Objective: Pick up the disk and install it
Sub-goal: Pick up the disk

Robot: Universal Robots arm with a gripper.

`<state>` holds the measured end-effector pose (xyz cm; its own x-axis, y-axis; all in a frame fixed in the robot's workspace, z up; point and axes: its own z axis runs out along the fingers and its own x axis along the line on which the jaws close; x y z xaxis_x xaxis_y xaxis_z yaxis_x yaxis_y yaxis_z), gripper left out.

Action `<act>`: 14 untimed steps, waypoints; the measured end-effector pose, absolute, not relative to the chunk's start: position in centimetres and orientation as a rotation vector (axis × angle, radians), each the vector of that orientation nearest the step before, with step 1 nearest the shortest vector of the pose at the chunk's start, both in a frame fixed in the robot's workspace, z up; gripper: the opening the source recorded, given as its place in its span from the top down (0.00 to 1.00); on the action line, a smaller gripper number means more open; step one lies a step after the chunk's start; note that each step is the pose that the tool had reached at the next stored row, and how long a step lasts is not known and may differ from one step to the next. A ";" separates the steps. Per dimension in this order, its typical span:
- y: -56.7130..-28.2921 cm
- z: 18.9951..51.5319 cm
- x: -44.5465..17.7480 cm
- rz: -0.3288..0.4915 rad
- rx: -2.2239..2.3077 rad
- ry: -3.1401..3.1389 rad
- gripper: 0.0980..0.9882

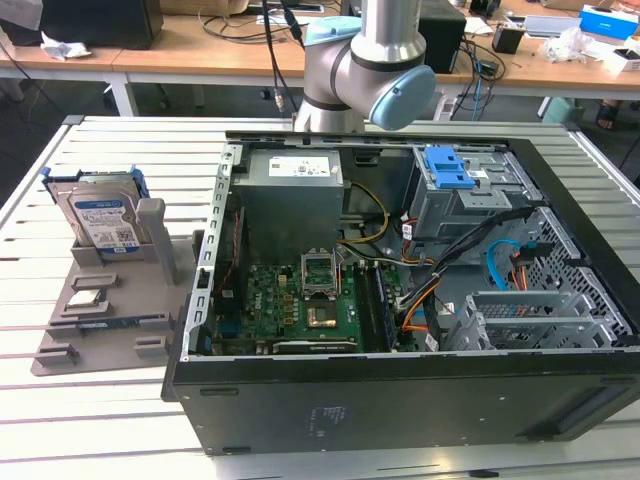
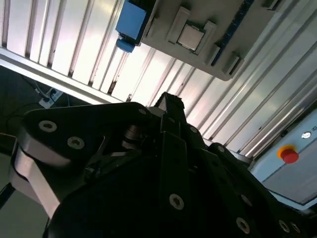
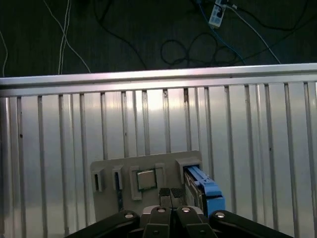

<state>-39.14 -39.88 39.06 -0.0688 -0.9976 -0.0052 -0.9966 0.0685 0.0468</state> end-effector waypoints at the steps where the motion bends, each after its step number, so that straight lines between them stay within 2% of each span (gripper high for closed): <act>1: -39.9 39.0 -39.1 -0.058 2.090 -2.306 0.99; 12: -39.9 39.0 -39.1 -0.051 2.005 -2.376 0.98; 14: -39.9 39.0 -39.1 -0.051 2.005 -2.376 0.85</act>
